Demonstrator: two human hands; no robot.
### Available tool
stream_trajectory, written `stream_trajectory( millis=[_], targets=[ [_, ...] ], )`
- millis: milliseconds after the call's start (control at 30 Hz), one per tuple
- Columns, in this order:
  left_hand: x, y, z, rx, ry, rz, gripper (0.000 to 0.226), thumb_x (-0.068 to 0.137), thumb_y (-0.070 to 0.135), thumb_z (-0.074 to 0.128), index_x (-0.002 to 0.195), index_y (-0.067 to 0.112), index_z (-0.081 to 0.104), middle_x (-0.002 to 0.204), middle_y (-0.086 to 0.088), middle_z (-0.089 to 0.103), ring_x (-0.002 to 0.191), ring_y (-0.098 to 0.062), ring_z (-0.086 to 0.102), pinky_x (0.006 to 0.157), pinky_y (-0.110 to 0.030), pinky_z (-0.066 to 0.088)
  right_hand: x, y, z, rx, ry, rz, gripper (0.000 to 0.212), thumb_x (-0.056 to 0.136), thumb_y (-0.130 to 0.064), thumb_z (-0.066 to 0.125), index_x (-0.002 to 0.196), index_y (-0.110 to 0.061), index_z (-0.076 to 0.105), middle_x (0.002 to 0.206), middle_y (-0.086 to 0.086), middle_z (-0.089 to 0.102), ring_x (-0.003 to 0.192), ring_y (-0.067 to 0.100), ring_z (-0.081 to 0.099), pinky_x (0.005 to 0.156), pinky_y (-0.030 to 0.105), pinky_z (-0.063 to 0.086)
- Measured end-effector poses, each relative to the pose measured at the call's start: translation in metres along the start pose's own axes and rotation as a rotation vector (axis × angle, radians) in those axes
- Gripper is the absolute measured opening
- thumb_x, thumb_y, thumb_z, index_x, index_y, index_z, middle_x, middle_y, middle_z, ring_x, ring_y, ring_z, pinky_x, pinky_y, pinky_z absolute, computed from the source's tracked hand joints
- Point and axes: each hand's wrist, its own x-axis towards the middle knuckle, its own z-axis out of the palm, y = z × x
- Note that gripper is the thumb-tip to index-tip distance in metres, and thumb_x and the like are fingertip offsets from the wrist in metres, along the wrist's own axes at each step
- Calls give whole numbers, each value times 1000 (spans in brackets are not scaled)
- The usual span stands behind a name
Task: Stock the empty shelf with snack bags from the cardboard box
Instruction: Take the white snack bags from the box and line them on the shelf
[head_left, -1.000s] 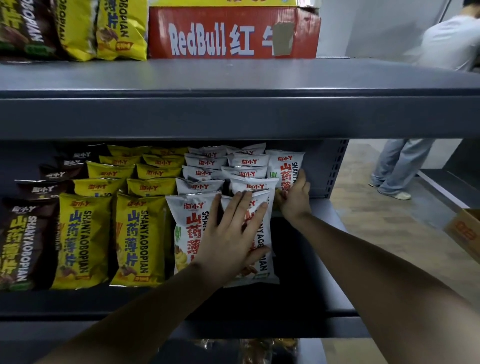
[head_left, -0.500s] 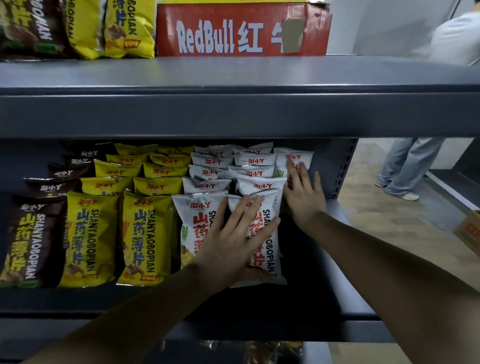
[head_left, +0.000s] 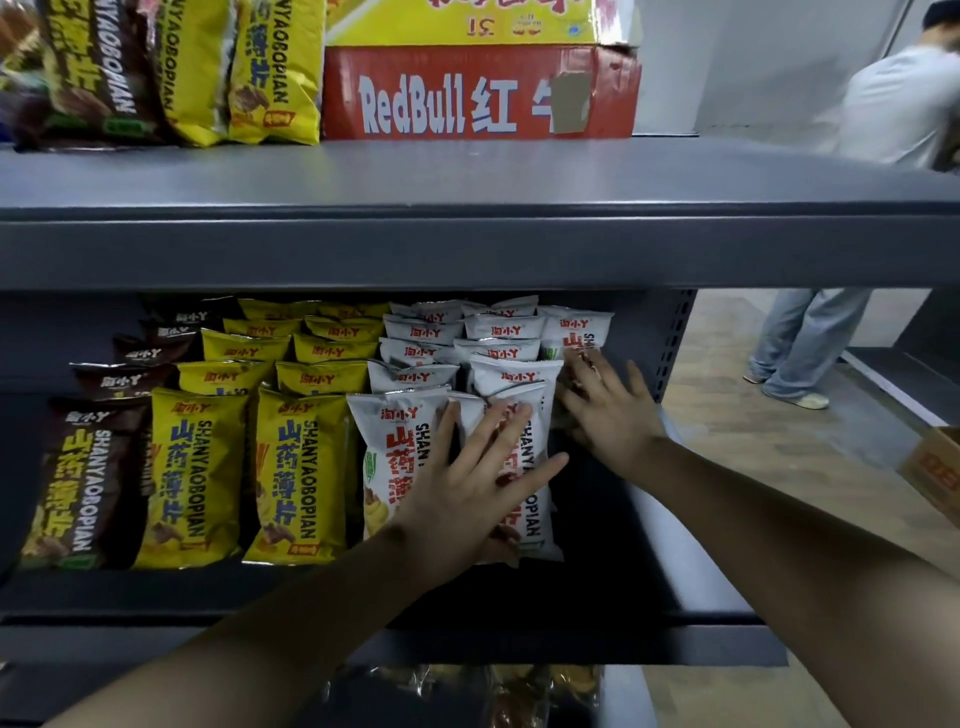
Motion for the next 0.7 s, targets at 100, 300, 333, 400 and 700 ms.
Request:
stream_trajectory(
  millis=[100,300,333,400,700],
  targets=[
    [-2,9,-2,16,6,8,115,55,77,66,150,29,22,154,-21,21,140,-42,25,101,-70,28,-21,6,-2,49,128,-11,79,58,-40,87,129,-21,59,145,13,45,130,35,47,93,64,43],
    [0,29,-16,-31,57,18,95,67,65,67,146,27,30,151,-18,32,139,-37,32,106,-64,29,-67,18,-8,143,150,-7,67,70,-43,75,130,-20,58,136,11,55,121,31,55,92,45,49],
    [1,34,-20,-40,75,17,89,71,62,67,145,27,32,150,-18,34,138,-36,33,105,-62,31,-76,19,-11,173,144,-2,65,74,-42,72,132,-19,56,136,11,54,121,30,54,92,42,49],
    [3,45,-26,-63,98,7,80,75,52,68,143,25,35,149,-18,37,137,-36,35,104,-59,35,-92,19,-15,200,121,21,64,84,-44,61,141,-20,45,143,8,45,130,29,45,98,39,43],
    [-4,119,-44,-180,-17,-55,55,82,43,48,131,19,56,138,-17,51,127,-31,51,100,-51,44,-198,10,-10,329,110,45,59,86,-44,57,136,-16,48,138,7,50,122,29,52,85,42,49]
  ],
)
